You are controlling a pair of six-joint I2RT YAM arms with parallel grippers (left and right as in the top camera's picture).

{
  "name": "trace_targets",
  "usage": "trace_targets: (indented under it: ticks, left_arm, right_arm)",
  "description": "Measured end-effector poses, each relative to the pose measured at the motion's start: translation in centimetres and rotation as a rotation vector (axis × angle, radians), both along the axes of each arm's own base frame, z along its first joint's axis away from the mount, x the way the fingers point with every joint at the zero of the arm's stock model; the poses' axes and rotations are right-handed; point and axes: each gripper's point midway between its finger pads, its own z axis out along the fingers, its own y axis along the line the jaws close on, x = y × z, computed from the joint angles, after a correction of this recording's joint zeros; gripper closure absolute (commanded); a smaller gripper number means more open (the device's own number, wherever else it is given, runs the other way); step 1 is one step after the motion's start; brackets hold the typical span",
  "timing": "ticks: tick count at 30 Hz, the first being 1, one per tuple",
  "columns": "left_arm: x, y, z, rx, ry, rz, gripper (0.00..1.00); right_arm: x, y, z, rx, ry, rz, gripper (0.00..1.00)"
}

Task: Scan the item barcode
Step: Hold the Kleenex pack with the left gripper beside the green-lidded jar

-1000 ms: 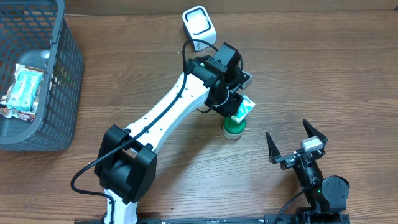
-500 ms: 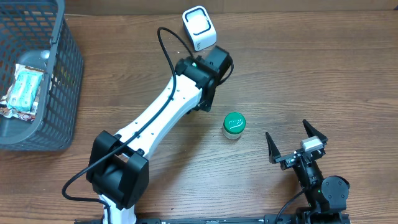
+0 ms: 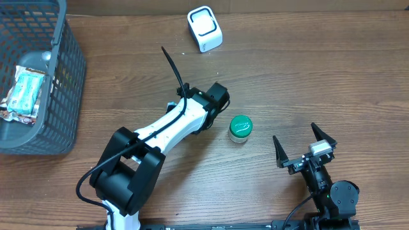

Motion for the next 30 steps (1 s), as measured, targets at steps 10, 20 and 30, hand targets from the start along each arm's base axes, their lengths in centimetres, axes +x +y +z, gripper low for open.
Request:
trace_targets:
  ticks: [10,20,30]
  left_arm:
    - [0.0,0.2,-1.0,0.034,0.029,-0.083,0.95]
    - [-0.5,0.2,-1.5,0.036,0.057,-0.099,0.92]
    - [-0.8,-0.2,-1.8,0.012,0.075,-0.106,0.86]
  right_arm:
    - [0.0,0.0,0.0,0.000,0.000,0.000,0.00]
    - [0.0,0.0,0.0,0.000,0.000,0.000,0.00]
    - [0.0,0.0,0.0,0.000,0.000,0.000,0.00]
